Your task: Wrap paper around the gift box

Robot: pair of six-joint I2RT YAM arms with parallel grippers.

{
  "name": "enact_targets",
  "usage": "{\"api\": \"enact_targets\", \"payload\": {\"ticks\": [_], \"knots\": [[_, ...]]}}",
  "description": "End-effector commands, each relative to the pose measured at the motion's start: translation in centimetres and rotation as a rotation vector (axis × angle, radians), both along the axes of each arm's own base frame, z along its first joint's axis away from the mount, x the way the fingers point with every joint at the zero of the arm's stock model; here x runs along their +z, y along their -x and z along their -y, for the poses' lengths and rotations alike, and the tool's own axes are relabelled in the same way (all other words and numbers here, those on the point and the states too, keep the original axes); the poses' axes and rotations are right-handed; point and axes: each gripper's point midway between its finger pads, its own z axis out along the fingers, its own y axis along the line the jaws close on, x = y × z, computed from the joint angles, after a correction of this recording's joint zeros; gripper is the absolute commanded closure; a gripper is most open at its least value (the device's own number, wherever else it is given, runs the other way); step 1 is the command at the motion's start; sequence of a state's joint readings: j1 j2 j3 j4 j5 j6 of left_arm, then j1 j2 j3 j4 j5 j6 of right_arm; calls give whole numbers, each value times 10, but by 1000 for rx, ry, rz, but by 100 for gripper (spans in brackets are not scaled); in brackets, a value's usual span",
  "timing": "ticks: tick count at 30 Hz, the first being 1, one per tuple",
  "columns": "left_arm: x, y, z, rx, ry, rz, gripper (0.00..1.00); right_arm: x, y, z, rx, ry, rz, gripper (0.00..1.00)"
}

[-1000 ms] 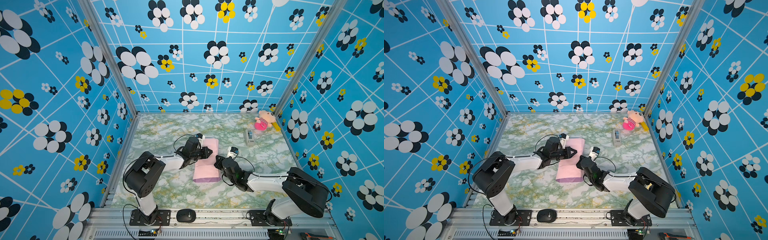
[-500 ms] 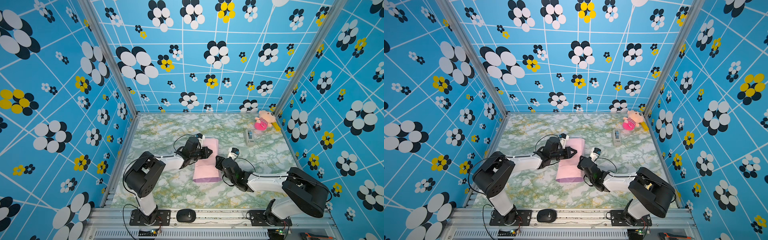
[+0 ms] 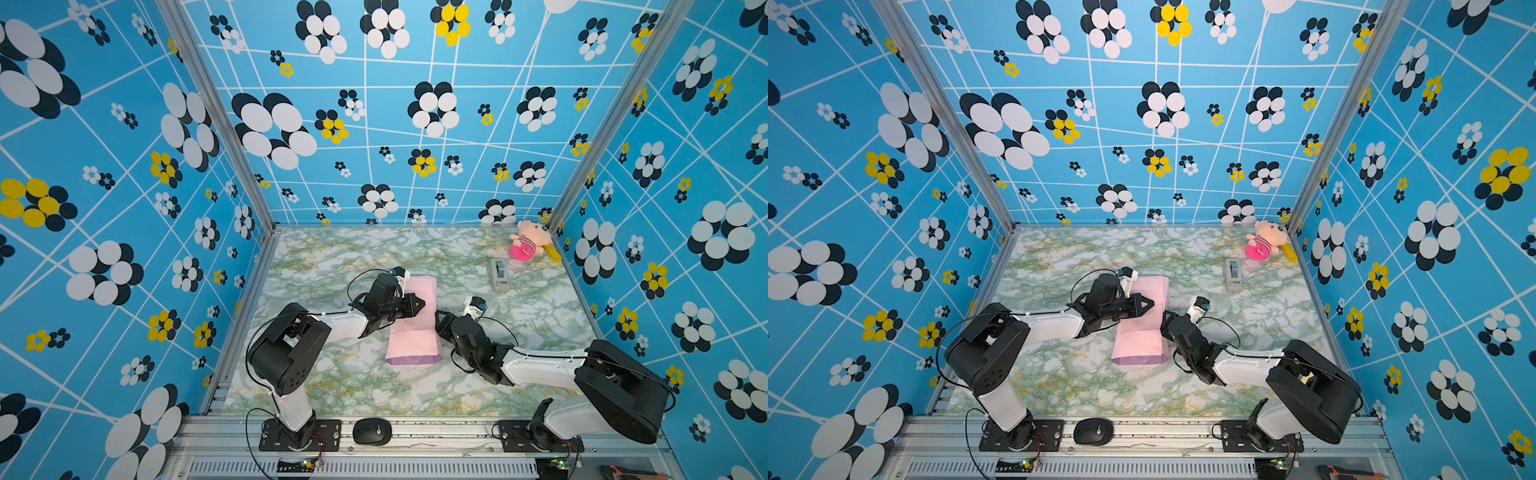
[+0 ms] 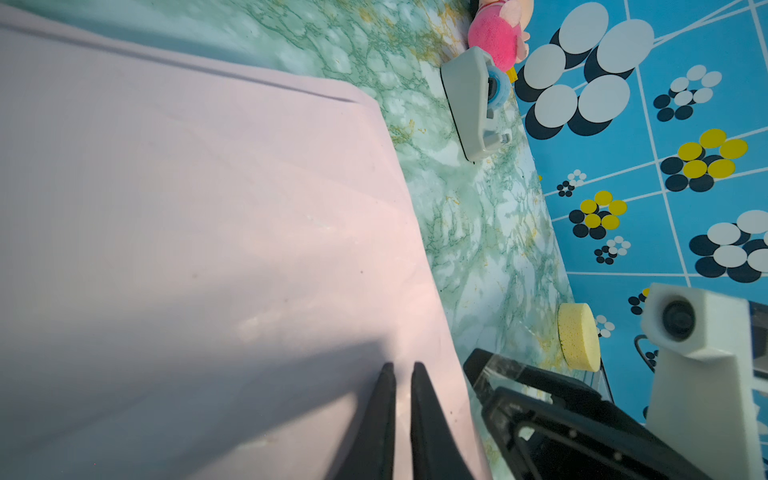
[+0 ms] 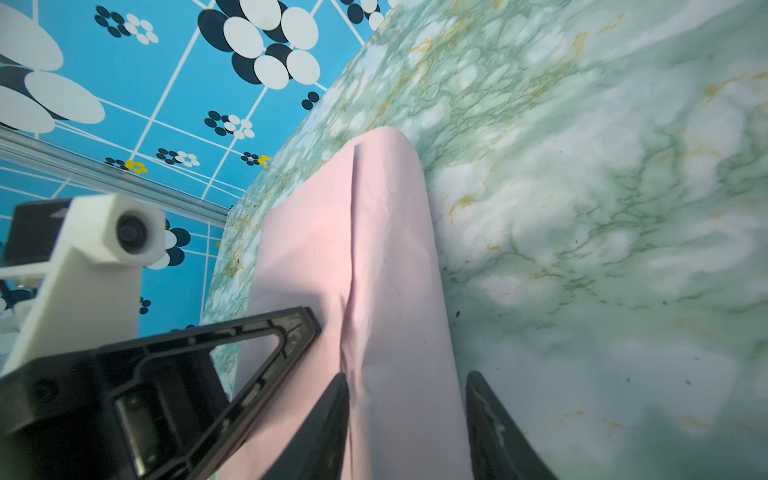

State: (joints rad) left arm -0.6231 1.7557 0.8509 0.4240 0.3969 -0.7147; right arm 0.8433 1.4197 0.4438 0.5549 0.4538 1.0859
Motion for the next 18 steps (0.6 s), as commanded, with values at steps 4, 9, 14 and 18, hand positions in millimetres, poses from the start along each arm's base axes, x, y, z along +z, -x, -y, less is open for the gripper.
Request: {"api": "enact_targets", "payload": {"ticks": [4, 9, 14, 18], "knots": [[-79, 27, -41, 61, -210, -211, 87, 11, 6, 24, -15, -12, -5, 52], [-79, 28, -41, 59, -210, -211, 87, 38, 5, 41, 26, 37, 14, 54], [-79, 28, -41, 57, -212, -211, 87, 61, 2, 29, 188, 76, 9, 56], [-79, 28, -41, 58, -212, -211, 87, 66, 0, 9, 375, 222, -28, 58]]}}
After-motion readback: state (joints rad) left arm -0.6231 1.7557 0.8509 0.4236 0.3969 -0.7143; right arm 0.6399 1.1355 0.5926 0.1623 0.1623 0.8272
